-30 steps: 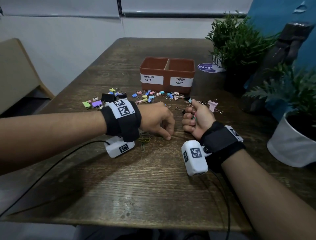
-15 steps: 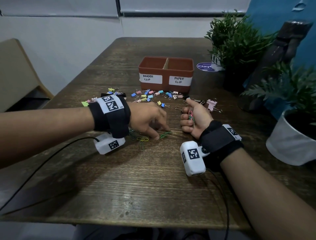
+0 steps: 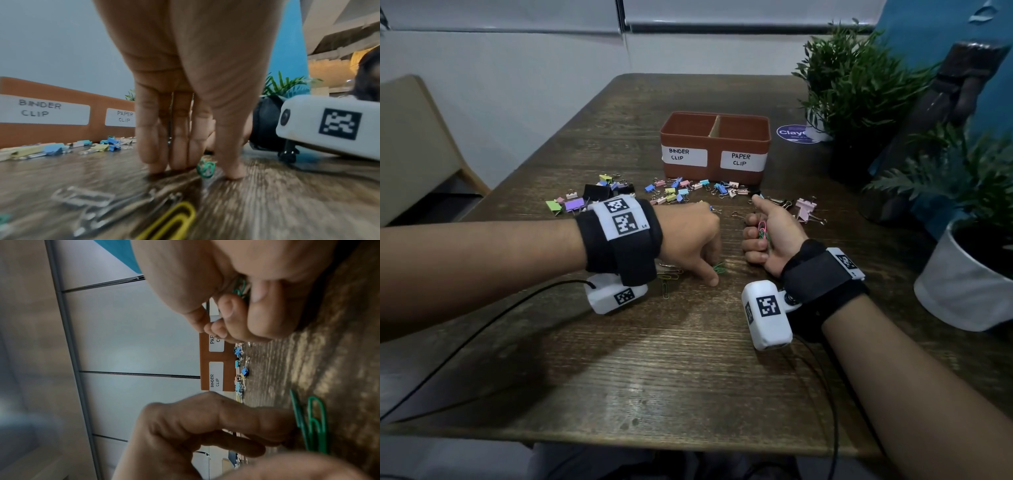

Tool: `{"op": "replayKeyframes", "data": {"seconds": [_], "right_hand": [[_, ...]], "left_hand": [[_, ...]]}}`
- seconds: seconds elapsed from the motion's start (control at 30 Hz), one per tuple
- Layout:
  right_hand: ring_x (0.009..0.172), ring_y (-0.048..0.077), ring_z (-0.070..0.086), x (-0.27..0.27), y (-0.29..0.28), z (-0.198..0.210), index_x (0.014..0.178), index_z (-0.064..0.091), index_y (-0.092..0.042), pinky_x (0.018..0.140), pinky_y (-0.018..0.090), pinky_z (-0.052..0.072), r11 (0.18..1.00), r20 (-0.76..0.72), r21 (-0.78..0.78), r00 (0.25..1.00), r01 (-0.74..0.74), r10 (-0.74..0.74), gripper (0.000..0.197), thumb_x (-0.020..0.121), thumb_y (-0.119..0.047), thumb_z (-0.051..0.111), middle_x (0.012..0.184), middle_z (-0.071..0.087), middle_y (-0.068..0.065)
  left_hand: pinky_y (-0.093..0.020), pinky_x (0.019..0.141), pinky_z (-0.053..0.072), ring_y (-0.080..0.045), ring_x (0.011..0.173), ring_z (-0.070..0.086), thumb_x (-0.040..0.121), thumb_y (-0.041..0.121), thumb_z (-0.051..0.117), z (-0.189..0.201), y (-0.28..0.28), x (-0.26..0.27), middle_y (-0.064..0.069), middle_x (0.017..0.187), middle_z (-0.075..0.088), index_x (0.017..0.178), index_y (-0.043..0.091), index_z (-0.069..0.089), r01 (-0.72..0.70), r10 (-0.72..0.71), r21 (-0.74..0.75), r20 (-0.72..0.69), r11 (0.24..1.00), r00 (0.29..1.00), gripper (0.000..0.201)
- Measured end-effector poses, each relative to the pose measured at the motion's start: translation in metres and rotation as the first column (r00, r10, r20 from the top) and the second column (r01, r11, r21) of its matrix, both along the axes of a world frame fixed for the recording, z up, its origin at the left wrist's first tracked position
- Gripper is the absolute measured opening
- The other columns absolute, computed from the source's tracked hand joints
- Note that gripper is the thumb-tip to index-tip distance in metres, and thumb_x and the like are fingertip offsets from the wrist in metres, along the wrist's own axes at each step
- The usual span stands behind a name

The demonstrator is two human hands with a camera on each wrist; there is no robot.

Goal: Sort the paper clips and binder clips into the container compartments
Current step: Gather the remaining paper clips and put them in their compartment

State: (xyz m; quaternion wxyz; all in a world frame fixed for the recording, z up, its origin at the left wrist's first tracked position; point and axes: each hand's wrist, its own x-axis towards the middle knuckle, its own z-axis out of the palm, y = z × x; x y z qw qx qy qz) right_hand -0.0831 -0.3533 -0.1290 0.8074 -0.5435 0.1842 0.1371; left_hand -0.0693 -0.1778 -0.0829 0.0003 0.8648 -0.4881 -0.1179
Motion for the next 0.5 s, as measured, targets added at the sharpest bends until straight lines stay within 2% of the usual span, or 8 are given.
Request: {"op": "replayKeyframes", "data": {"seconds": [0.07,0.13,0.27,0.33,0.4,0.5], "right_hand": [[0.032,0.007,0.024,0.0,0.0,0.0,0.068,0.041,-0.021,0.032,0.015,0.017,1.0,0.0,0.002,1.0,0.004,-0.004,0.043,0.098,-0.051,0.047,0.052,0.033,-0.005],[0.032,0.007,0.024,0.0,0.0,0.0,0.068,0.041,-0.021,0.032,0.015,0.018,1.0,-0.001,0.005,1.0,0.003,-0.003,0.043,0.098,-0.051,0.047,0.051,0.033,-0.005],[0.032,0.007,0.023,0.001,0.0,-0.001,0.066,0.039,-0.021,0.033,0.013,0.016,1.0,0.0,0.009,1.0,-0.005,0.005,0.044,0.098,-0.052,0.045,0.05,0.033,-0.005],[0.031,0.007,0.023,0.001,0.0,-0.001,0.067,0.04,-0.021,0.033,0.013,0.017,1.0,0.002,0.013,1.0,0.0,0.0,0.044,0.098,-0.051,0.045,0.051,0.033,-0.005],[0.031,0.007,0.023,0.001,0.0,-0.001,0.068,0.04,-0.021,0.033,0.013,0.017,1.0,0.003,0.014,1.0,0.004,-0.004,0.043,0.098,-0.051,0.045,0.053,0.033,-0.005],[0.032,0.007,0.023,0.001,-0.001,-0.001,0.07,0.04,-0.021,0.034,0.012,0.017,1.0,0.001,0.016,1.0,0.015,-0.015,0.041,0.098,-0.051,0.046,0.055,0.033,-0.005]], "left_hand": [[-0.013,0.064,0.051,0.003,0.068,0.061,0.085,0.042,0.071,0.003,-0.005,0.001,0.012,0.078,0.072,0.086,0.022,0.078,-0.01,0.01,0.034,0.008,0.999,1.0,0.021],[-0.012,0.063,0.048,0.004,0.064,0.057,0.087,0.034,0.07,0.005,-0.01,0.001,0.01,0.078,0.072,0.085,0.02,0.077,-0.017,0.016,0.058,0.022,0.998,1.0,0.016],[-0.017,0.058,0.045,0.005,0.054,0.051,0.081,0.026,0.072,0.005,-0.016,-0.004,0.017,0.061,0.059,0.072,0.019,0.07,-0.062,0.056,0.058,0.09,0.996,0.994,0.011],[-0.017,0.059,0.049,0.005,0.057,0.054,0.077,0.027,0.075,0.004,-0.016,-0.004,0.018,0.059,0.059,0.071,0.022,0.068,-0.118,0.115,0.051,0.049,0.992,0.992,0.01],[-0.019,0.063,0.053,0.002,0.063,0.061,0.076,0.028,0.076,0.003,-0.014,-0.002,0.013,0.067,0.067,0.077,0.022,0.07,-0.185,0.187,0.055,-0.034,0.981,0.982,0.008],[-0.016,0.062,0.051,0.0,0.065,0.064,0.079,0.026,0.075,0.0,-0.01,0.004,0.009,0.073,0.072,0.085,0.02,0.071,-0.238,0.245,0.061,-0.137,0.969,0.96,0.009]]}}
